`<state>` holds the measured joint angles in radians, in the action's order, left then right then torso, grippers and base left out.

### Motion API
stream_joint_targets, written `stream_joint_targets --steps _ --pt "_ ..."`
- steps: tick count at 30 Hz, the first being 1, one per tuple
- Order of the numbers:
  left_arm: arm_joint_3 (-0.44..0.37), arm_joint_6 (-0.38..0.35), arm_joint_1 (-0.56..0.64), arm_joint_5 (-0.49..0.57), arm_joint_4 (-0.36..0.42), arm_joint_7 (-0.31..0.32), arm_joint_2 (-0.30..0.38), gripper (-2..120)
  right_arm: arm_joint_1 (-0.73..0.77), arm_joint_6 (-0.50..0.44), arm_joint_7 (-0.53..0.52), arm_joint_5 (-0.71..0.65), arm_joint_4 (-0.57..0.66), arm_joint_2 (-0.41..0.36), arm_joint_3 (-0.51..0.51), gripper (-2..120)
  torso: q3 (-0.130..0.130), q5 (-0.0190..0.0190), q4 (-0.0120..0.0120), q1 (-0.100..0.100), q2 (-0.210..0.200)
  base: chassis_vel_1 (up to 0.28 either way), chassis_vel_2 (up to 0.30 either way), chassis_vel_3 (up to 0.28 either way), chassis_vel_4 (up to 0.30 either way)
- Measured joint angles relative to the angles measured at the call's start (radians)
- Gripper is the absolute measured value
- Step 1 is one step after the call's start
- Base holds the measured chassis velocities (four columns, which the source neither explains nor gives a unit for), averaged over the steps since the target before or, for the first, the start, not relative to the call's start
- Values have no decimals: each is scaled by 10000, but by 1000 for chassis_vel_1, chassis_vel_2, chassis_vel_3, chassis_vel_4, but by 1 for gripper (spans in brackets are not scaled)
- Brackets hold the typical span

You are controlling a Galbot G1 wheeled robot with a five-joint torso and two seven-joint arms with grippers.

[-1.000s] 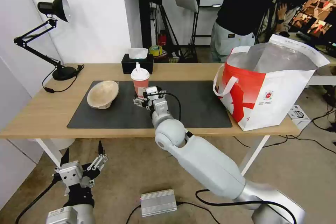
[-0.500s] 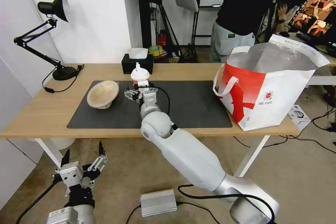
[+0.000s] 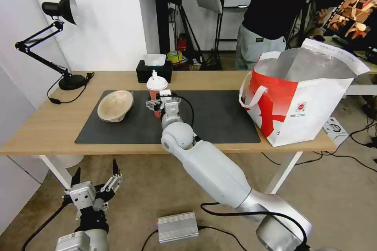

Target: Pick up the trash from the table and place it into the takeout bag.

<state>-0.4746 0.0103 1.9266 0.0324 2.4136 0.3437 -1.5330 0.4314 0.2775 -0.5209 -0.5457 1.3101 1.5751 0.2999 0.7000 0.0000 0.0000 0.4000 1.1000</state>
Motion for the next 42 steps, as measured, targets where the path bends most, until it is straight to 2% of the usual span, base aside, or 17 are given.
stream_joint_targets --steps 15,29,42 --pt "60 40 -34 -48 -80 0 -26 100 -289 -674 1284 -403 -542 -7 -53 100 0 0 0 0 0 0 0 0 0" --pt "167 65 -39 -127 -143 -12 -81 100 -662 -759 1421 -596 -1022 -7 -127 100 0 0 -1 0 -1 0 0 0 0" --pt "220 168 -18 -202 -193 -46 -103 100 -934 -966 2355 -1199 -1362 1 -85 100 0 0 0 0 0 0 0 0 0"
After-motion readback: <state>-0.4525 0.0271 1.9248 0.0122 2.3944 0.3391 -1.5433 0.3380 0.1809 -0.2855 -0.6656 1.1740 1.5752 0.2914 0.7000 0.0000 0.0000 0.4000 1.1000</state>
